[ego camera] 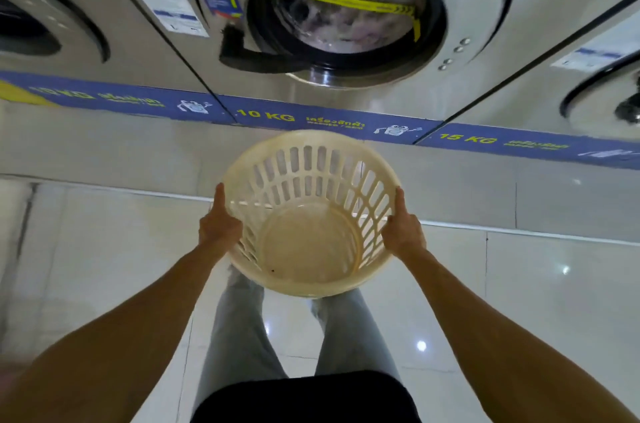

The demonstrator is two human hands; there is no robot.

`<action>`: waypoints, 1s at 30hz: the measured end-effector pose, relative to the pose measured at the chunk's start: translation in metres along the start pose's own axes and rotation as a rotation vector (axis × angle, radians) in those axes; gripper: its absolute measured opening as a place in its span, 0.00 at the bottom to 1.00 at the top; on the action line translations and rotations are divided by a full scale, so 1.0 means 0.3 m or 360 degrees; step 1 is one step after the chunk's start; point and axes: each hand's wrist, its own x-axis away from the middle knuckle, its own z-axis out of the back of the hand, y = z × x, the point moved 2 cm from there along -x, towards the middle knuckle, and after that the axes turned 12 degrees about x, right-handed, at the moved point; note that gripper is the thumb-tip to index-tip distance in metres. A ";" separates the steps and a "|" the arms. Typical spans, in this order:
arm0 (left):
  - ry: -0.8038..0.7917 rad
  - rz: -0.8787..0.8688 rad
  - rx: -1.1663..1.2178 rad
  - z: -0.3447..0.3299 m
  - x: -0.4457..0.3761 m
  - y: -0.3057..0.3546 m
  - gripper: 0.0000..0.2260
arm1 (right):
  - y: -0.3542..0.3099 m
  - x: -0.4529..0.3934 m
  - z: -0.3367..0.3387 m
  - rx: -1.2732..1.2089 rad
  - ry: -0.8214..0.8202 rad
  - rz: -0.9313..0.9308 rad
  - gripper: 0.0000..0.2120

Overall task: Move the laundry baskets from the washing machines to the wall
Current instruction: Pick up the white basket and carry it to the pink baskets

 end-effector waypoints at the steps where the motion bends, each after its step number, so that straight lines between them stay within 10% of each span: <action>1: 0.0048 0.0038 0.0059 0.028 0.052 -0.009 0.29 | -0.014 0.037 0.019 0.0037 -0.0004 0.0039 0.41; 16: 0.0518 0.0586 0.0790 0.317 0.563 -0.518 0.35 | -0.517 0.401 0.078 0.0684 0.0193 0.0777 0.38; 30: 0.1011 0.0826 0.1430 0.536 1.054 -1.291 0.31 | -1.160 1.011 -0.429 0.1008 0.0186 0.1561 0.37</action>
